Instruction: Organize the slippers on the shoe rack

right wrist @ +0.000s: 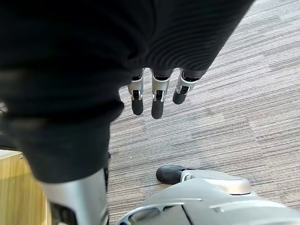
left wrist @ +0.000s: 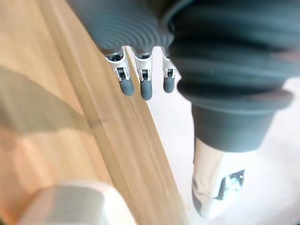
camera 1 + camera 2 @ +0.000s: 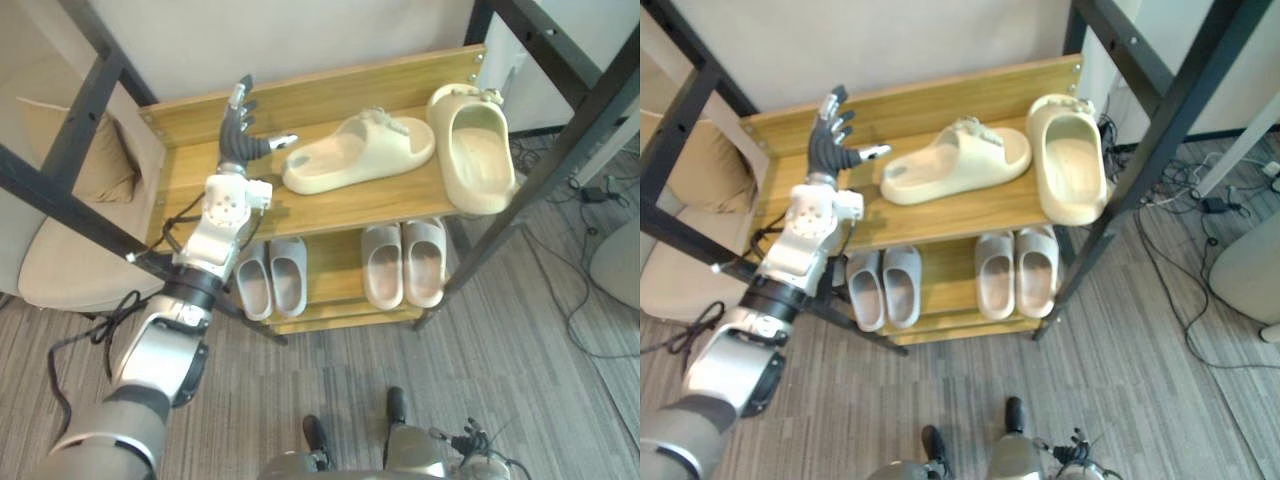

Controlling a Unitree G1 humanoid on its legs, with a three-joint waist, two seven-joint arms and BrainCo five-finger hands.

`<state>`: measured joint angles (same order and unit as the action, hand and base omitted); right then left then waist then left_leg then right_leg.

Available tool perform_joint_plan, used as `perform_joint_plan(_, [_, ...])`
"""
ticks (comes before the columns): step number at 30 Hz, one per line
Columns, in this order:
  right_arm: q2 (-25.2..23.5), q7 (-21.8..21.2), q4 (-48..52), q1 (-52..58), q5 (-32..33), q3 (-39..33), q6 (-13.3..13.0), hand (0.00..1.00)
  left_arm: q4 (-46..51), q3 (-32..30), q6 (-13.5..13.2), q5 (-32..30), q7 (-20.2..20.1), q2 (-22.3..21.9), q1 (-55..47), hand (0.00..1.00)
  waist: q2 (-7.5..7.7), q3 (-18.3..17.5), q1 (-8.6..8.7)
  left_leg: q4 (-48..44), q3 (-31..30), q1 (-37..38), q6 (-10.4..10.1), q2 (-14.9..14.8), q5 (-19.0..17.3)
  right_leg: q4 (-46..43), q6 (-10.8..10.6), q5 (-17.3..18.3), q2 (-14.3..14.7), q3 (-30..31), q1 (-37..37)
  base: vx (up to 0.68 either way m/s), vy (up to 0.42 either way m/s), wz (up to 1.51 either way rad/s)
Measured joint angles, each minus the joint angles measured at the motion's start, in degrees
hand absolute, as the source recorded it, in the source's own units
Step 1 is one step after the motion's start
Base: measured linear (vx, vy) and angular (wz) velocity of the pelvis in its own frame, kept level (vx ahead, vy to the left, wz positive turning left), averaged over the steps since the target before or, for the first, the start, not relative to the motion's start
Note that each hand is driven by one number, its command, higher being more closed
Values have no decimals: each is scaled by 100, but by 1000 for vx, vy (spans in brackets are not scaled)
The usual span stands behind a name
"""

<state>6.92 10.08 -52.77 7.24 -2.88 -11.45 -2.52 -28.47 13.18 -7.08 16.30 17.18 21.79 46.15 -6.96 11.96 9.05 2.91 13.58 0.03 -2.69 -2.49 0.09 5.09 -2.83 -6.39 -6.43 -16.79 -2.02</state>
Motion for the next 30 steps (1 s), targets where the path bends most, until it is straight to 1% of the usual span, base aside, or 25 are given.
perform_joint_plan(4, [7,3,1,-4,-126,60,27,0,138,-1,-5,313,-47,1,-243,0,44,-24,-23,0,-8,-2,0,0,1,0,-4,3,0,-16,3,0,0,0])
perform_joint_plan(10, [-3,2,-6,-3,-161,95,37,0,705,35,-41,659,-191,-4,-709,0,96,-53,-28,1,-37,-2,0,1,2,0,-9,6,-2,-60,18,0,0,1])
perform_joint_plan(14, [3,2,-14,-4,-162,98,46,0,856,327,-106,880,-286,-36,-905,0,103,-60,-24,0,-118,-2,7,10,24,1,-19,13,-16,-142,60,-5,5,10])
perform_joint_plan(18, [10,2,-53,-8,-168,103,62,0,1002,708,-114,890,-404,-145,-1105,0,144,-88,-24,3,-164,-3,6,13,33,5,-31,22,-25,-186,87,-6,7,7])
perform_joint_plan(21, [21,2,-59,-8,-167,104,83,0,1112,804,-116,978,-437,-247,-1110,0,160,-97,-24,29,-171,-2,8,14,35,18,-32,23,-28,-204,86,-2,4,1])
perform_joint_plan(30, [43,2,-105,-32,-169,153,87,0,1276,1061,-135,1158,-500,-282,-1151,0,185,-124,-35,63,-198,0,24,35,50,25,-59,41,-56,-283,113,13,9,4])
